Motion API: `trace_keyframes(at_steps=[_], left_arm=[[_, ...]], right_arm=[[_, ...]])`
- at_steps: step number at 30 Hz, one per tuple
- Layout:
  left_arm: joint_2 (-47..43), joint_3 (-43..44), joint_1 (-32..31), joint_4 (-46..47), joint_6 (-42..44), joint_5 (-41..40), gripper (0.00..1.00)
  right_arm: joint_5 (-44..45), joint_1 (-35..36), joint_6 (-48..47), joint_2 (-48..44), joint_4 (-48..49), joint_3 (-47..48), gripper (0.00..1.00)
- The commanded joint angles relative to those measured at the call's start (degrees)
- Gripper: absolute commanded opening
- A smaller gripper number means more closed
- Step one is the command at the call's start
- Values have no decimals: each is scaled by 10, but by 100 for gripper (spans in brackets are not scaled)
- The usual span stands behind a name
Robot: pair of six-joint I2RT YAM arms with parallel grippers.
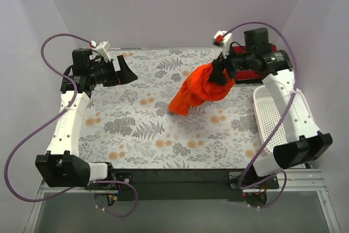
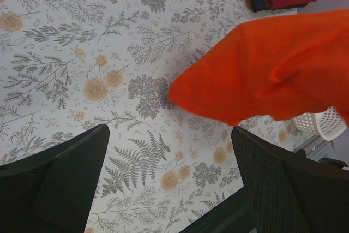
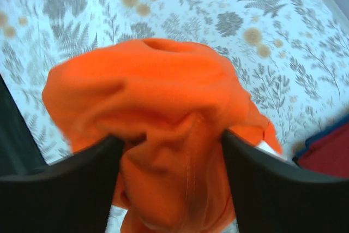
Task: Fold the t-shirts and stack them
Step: Move the tshirt to the center of the board
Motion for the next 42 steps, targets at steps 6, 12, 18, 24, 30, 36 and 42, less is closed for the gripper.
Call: trace_keyframes(at_steps=[6,12,18,24,30,36,42], left_arm=[[-42,-11,3,-86,94,11,97],[-55,-81,-1,-103,204,52,97],[26,-109,-43,-68,213,-14,82],[141,-126,-130,7,227,-114,63],[215,-114,-146,55,249,-154,57],[255,-124,-160,72,242,-196,58],[249,-163,-193,92,215,-201,60]], right_arm=[[85,74,-62,28,2,-99,98],[79,33,-77,38,7,-221,93],[72,-2,-63,97,28,-266,81],[75,-7,-51,142,35,-286,75],[50,-5,-26,188,41,-272,72],[17,4,-23,230,49,-259,73],[31,7,-27,249,91,-306,68]])
